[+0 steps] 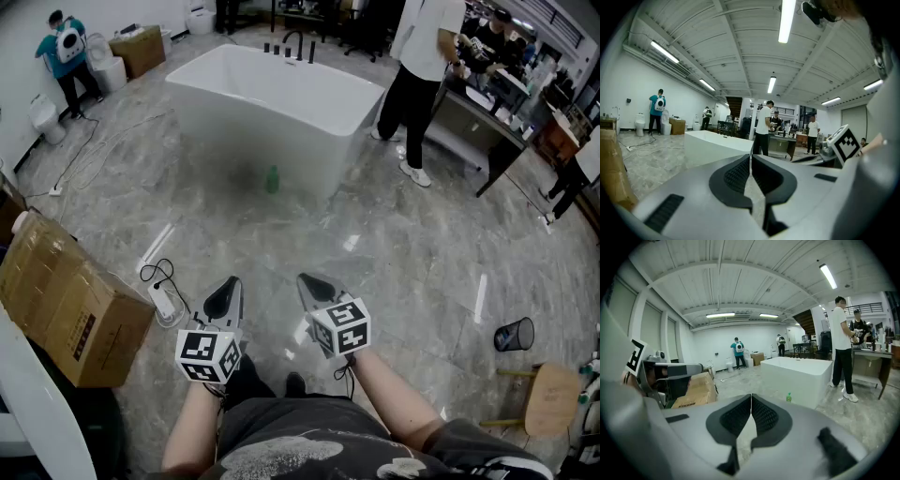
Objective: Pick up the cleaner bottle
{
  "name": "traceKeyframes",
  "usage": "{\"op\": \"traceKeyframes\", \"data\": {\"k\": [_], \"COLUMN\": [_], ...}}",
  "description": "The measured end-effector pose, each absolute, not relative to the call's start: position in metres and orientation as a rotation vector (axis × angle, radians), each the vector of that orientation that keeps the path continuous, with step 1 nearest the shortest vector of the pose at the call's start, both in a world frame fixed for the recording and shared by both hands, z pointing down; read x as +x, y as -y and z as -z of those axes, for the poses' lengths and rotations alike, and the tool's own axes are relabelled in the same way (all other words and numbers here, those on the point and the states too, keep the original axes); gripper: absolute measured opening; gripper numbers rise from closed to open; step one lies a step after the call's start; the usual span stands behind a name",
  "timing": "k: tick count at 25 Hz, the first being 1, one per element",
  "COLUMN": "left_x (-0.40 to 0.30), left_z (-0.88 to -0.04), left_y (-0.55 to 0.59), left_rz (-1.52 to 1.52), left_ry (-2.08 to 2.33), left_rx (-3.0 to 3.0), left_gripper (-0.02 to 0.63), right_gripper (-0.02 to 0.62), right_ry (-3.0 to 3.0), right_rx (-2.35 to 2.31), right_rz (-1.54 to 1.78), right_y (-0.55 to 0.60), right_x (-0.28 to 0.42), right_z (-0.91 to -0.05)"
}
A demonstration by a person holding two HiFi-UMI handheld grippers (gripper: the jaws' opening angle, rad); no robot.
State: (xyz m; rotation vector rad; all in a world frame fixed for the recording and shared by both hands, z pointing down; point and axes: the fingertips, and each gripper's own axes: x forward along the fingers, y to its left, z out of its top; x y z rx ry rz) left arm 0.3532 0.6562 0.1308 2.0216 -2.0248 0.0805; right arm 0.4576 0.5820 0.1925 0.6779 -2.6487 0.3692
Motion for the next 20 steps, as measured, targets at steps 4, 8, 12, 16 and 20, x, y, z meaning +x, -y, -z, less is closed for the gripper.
{"op": "traceKeyframes", "data": {"k": [4,8,12,16,20], "left_x": [0.353,0.351,0.351,0.353,0.352], "left_z": [-0.138,-0.139,-0.135,-0.134,-0.131], "left_y": [-0.667,-0.677,-0.685,-0.693,-0.706], "left_rz": [-0.097,-0.098,-0.085,-0.072,-0.013], "left_ry": [2.032,2.049,2.071,2.094,2.109], "left_rx": [2.0,1.98,1.96,1.948,1.926], "left_gripper": [0.025,0.025,0.025,0.025,0.025], "right_gripper": [0.026,0.026,0.026,0.026,0.028], "right_ry": [2.65,2.653,2.654,2.738,2.742], "right_rx": [0.674,0.693,0.685,0.686,0.729], "right_rz": [-0.359,-0.366,-0.37,-0.361,-0.372], "right_y": [-0.591,-0.594,-0.598,-0.604,-0.606], "right_x": [0.457,0.46,0.465,0.47,0.48], "right_z": [-0.194,-0.195,-0.194,-0.181,-0.183]}}
